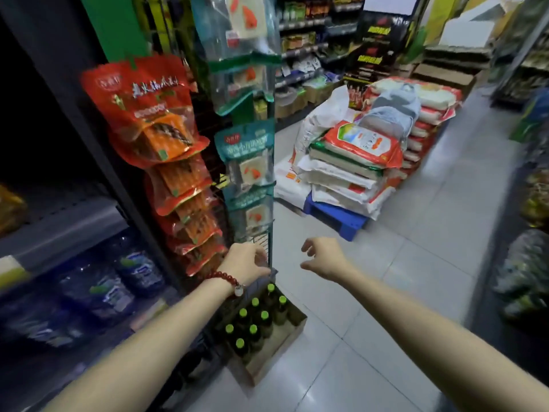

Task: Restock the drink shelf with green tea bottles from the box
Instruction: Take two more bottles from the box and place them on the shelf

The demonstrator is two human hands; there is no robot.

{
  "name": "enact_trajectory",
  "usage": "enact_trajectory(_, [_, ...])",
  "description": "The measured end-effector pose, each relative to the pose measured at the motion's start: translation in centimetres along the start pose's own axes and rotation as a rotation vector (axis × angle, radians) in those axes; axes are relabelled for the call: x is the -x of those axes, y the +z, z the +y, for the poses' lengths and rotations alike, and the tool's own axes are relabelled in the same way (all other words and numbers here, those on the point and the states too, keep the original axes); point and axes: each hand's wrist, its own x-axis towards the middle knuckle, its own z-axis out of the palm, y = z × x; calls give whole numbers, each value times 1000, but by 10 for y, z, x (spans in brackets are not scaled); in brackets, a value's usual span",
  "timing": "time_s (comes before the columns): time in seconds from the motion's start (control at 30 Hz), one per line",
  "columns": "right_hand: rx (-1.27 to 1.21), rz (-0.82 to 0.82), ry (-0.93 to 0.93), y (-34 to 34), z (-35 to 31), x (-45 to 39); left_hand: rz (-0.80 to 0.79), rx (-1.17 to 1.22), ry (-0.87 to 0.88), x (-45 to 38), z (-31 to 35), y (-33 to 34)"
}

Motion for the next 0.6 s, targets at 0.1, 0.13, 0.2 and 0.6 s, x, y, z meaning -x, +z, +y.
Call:
enact_trajectory(0.1, [-5, -16, 0, 57, 39, -28, 21, 23, -12, -19, -35, 57])
enact_trajectory(0.13, [2, -21, -2, 77, 51, -37, 32, 25, -22, -25, -47, 77])
enact_trajectory(0.2, [15, -38, -4, 118, 77, -54, 40, 34, -49, -36, -74, 117])
enact_trajectory(0.6, [84, -160, -67, 349, 200, -118, 25, 112, -228, -79, -222, 330])
